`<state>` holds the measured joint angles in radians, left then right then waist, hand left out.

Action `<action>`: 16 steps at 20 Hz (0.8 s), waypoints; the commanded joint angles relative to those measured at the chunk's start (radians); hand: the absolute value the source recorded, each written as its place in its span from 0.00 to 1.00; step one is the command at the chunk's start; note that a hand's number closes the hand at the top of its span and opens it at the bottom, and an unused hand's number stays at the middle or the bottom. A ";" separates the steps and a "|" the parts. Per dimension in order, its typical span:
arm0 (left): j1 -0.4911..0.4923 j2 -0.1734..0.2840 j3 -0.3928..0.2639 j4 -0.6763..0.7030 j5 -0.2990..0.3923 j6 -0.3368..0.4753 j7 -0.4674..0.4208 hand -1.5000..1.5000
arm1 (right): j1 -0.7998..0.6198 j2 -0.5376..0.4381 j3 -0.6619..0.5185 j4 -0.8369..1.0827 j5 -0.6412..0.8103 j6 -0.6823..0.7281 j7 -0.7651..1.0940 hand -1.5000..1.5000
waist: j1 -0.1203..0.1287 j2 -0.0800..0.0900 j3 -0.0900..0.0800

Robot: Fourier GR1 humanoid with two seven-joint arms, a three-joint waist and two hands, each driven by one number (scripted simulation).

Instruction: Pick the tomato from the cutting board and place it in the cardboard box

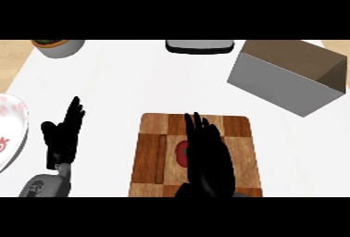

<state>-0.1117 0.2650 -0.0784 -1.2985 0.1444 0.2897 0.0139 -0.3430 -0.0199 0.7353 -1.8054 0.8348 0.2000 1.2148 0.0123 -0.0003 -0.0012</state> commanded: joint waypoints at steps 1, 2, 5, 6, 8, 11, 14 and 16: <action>0.001 -0.044 -0.020 0.028 -0.028 0.030 -0.021 0.50 | -0.021 0.019 0.063 0.053 -0.011 -0.019 0.241 0.00 | -0.006 0.000 0.000; 0.008 -0.033 -0.006 0.023 -0.020 0.020 -0.032 0.50 | -0.076 0.019 0.047 0.054 -0.043 -0.021 0.271 0.00 | 0.001 0.000 0.000; 0.001 -0.003 0.012 0.011 -0.007 -0.006 -0.004 0.50 | -0.072 0.019 0.027 0.091 -0.035 -0.034 0.245 0.00 | -0.003 0.000 0.000; -0.013 0.013 0.016 -0.017 -0.007 -0.003 0.028 0.50 | -0.064 0.019 -0.014 0.152 -0.022 -0.056 0.201 0.00 | 0.000 0.001 0.001; 0.048 0.001 0.013 -0.020 -0.010 -0.006 -0.017 0.50 | -0.075 0.019 0.024 0.121 -0.034 -0.056 0.245 0.00 | 0.001 -0.002 0.000; 0.034 -0.001 0.016 -0.003 -0.003 -0.028 -0.029 0.50 | -0.082 0.019 0.007 0.124 -0.062 -0.061 0.259 0.00 | -0.002 -0.002 0.000; -0.009 -0.008 0.012 0.005 -0.021 -0.003 0.014 0.50 | -0.159 0.019 -0.005 0.187 -0.099 -0.039 0.272 0.00 | 0.000 0.000 0.000; 0.037 -0.001 0.021 -0.005 -0.007 -0.027 -0.016 0.50 | -0.132 0.019 0.016 0.216 -0.071 -0.082 0.272 0.00 | 0.003 -0.001 0.000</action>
<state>-0.0917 0.2458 -0.0741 -1.3034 0.1261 0.2875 0.0058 -0.4400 -0.0221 0.7312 -1.6275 0.7689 0.1273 1.2439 0.0127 -0.0012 -0.0011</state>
